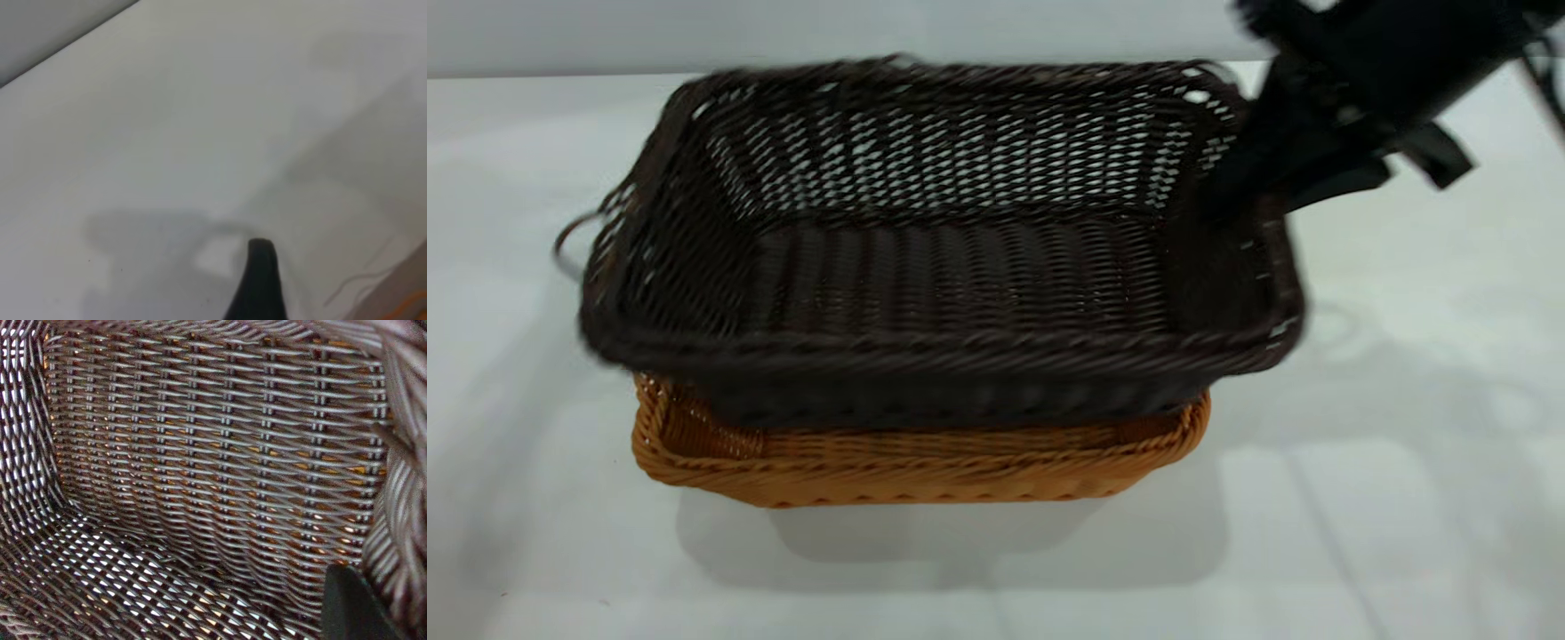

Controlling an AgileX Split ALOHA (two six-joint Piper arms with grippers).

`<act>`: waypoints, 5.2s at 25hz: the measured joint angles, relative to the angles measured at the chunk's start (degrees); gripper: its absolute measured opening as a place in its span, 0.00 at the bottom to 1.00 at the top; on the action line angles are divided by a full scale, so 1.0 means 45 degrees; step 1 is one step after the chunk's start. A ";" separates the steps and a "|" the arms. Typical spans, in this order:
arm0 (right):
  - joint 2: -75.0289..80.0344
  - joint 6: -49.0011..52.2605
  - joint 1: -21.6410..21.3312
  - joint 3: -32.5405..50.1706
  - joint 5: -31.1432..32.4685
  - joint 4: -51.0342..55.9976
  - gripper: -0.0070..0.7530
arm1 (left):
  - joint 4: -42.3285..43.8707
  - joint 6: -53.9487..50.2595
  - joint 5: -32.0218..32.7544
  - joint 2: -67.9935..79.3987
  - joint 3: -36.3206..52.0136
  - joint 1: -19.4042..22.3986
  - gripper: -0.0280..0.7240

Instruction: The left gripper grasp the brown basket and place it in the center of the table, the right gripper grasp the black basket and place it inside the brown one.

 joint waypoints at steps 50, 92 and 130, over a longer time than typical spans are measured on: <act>-1.0946 -0.1831 -0.2589 0.0038 0.2144 -0.1472 0.79 | 0.4380 -0.7033 0.5262 -0.7940 0.0000 0.0079 0.81; -2.4802 0.4947 -0.2589 0.6192 0.4579 -1.0643 0.79 | 0.6654 -1.0243 0.7327 -2.5810 1.3098 0.0079 0.81; -2.4802 0.5038 -0.2589 0.6645 0.4222 -1.0617 0.76 | 0.7664 -1.0645 0.6628 -2.7245 1.4472 0.1093 0.81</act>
